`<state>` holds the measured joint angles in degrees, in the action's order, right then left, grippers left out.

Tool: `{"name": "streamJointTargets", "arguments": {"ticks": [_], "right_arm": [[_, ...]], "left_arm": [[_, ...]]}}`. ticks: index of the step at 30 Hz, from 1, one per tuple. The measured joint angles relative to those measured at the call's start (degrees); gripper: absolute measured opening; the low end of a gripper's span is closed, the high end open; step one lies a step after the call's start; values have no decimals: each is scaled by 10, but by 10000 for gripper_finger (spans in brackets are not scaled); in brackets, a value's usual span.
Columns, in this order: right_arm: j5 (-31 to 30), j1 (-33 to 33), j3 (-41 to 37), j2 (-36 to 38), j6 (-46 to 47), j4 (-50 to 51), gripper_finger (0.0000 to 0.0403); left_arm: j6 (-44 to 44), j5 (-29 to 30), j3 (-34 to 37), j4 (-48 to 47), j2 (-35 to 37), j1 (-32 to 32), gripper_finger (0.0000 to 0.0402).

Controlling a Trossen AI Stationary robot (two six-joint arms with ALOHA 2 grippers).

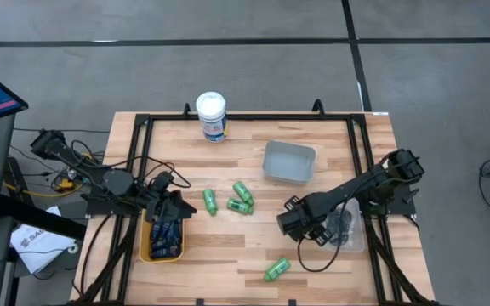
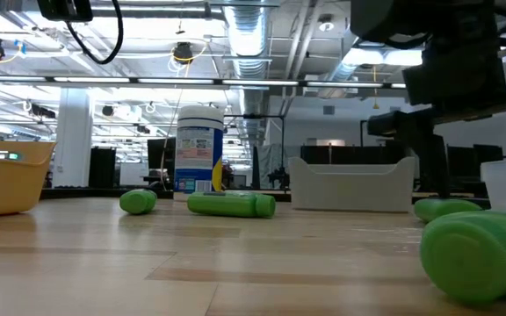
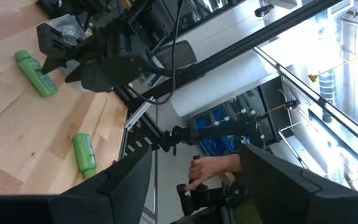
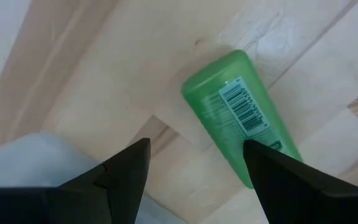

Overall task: Pick & Place Travel size toiletries
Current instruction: Put the green shampoo into the gray bin

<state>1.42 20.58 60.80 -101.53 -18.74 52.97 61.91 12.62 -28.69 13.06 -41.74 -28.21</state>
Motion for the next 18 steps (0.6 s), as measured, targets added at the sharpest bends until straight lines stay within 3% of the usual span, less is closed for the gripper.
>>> {"name": "streamJointTargets", "arguments": {"ticks": [6,18], "right_arm": [[-8,-2,14,30,-2,-1,256],[-33,-6,2,22,-157,-46,256]], "left_arm": [[-1,6,0,-1,0,0,241],[0,9,0,0,0,0,241]]}}
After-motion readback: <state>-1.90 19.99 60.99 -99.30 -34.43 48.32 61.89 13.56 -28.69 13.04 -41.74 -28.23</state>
